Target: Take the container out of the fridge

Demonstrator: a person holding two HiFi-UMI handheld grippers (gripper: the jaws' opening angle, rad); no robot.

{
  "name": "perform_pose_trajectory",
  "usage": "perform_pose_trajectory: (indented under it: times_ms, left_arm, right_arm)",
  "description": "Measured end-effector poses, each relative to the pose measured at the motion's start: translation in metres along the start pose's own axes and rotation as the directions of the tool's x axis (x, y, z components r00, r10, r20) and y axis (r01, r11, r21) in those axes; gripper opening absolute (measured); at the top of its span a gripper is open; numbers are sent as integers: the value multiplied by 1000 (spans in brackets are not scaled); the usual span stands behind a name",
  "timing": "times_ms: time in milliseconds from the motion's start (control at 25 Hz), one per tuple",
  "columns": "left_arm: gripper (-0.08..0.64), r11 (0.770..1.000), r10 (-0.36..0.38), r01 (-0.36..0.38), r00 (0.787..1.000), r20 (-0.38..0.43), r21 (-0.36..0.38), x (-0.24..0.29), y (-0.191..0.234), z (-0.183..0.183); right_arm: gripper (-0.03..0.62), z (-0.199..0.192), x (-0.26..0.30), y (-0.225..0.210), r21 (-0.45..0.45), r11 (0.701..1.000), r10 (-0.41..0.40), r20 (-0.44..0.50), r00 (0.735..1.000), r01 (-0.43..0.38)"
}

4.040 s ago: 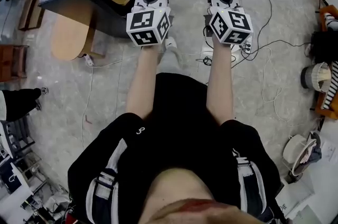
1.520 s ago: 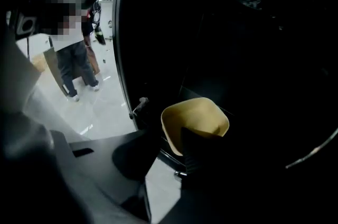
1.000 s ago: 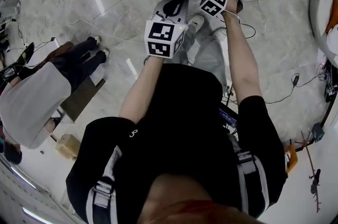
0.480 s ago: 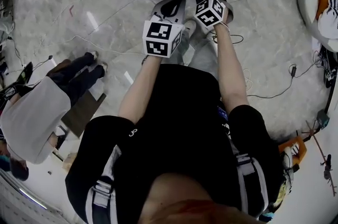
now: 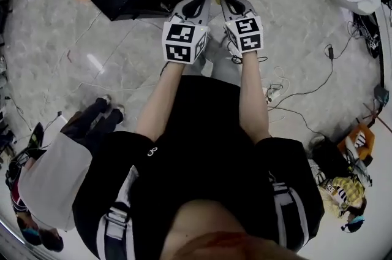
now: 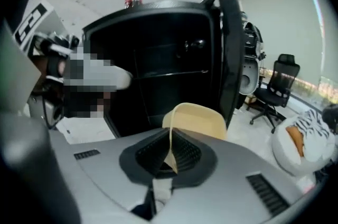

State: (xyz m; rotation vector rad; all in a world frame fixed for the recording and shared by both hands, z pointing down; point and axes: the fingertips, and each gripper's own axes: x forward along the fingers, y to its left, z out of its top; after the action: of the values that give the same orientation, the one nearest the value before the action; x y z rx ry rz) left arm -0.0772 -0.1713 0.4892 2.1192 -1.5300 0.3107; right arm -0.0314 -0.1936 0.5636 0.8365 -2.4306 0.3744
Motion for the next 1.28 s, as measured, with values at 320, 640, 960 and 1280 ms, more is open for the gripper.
perform_pose_trajectory:
  times_ms: [320, 640, 960, 1280]
  left_arm:
    - [8, 980, -185, 178, 980, 72, 91, 46, -76, 56]
    - [8, 937, -331, 289, 912, 241, 194, 62, -152, 159]
    - [8, 933, -340, 259, 864, 372, 251, 64, -199, 238]
    - [8, 910, -390, 292, 843, 371, 294, 62, -229, 243]
  right_arm:
    - [15, 51, -116, -97, 247, 945, -273, 236, 933, 214]
    - [15, 122, -231, -163, 338, 869, -485, 440, 756, 361]
    - [15, 157, -309, -205, 411, 809, -586, 513, 627, 420]
    - [15, 159, -330, -212, 384, 810, -586, 523, 619, 443]
